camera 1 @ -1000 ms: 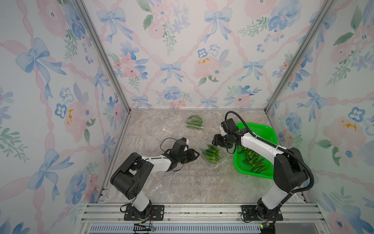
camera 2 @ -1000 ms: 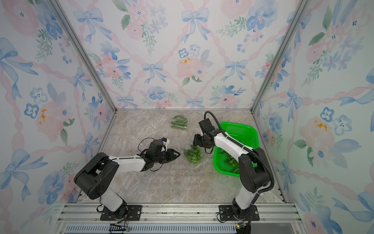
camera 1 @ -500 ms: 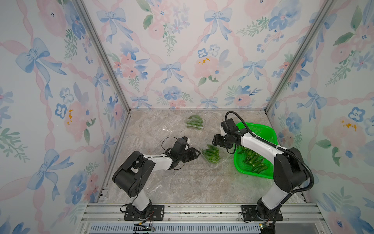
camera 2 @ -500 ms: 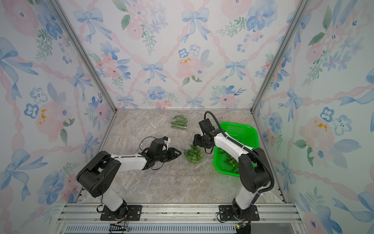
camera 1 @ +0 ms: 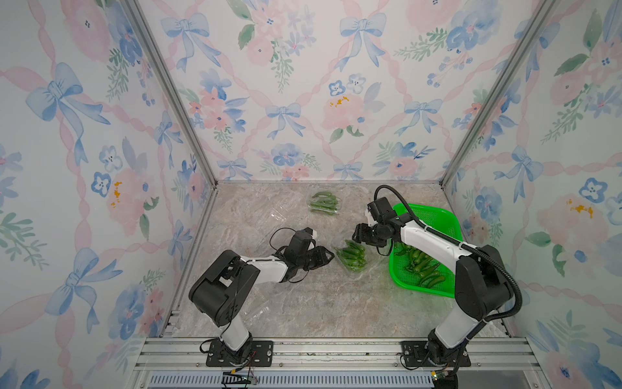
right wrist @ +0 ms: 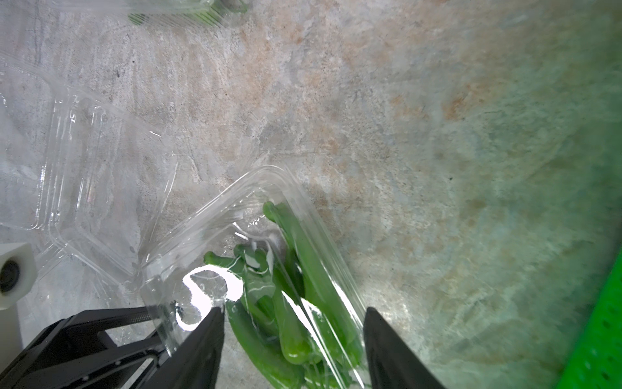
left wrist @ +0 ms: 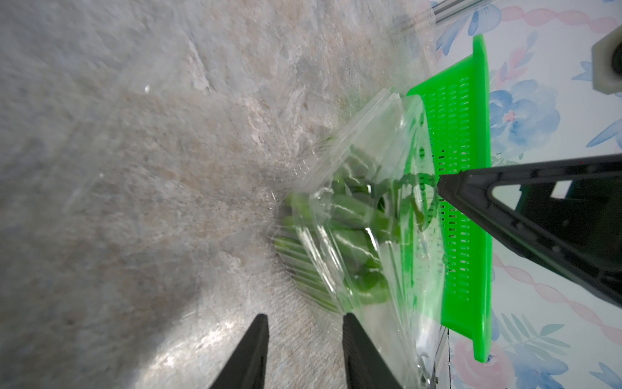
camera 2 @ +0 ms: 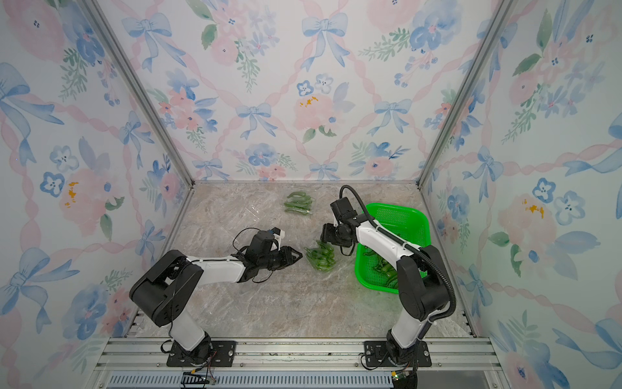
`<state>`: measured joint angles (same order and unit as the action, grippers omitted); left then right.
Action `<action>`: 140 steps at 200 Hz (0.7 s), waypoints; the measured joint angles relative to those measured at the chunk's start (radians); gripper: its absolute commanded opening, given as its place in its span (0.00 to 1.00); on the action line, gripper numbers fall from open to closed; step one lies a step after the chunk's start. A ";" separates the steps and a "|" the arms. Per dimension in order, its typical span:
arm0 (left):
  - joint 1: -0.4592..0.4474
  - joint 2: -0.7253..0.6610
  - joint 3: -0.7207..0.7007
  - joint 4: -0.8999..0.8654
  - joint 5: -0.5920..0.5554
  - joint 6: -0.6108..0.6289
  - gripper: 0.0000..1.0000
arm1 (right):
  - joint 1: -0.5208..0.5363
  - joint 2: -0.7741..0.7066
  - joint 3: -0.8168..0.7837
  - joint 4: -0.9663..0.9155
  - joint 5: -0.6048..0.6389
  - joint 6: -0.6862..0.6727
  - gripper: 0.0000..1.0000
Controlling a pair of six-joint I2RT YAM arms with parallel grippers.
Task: Take small green peppers out of containers
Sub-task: Open the packing box at the center of the board.
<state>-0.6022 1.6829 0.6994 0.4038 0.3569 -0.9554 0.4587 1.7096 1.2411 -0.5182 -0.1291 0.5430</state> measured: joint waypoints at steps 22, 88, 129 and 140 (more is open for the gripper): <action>0.000 0.002 0.000 0.000 0.000 0.000 0.40 | 0.000 0.000 0.000 0.000 -0.007 0.000 0.66; 0.000 0.008 0.025 0.007 0.000 0.000 0.40 | 0.001 0.000 0.000 0.002 -0.037 0.000 0.65; 0.000 0.024 0.031 0.014 0.001 0.000 0.39 | 0.007 0.008 0.000 0.018 -0.059 0.000 0.66; 0.000 0.025 0.031 0.015 0.001 0.000 0.39 | 0.007 0.010 0.000 0.019 -0.060 0.000 0.65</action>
<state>-0.6018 1.7077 0.7303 0.4187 0.3576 -0.9554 0.4656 1.7199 1.2411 -0.4995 -0.1886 0.5426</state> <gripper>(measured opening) 0.394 0.655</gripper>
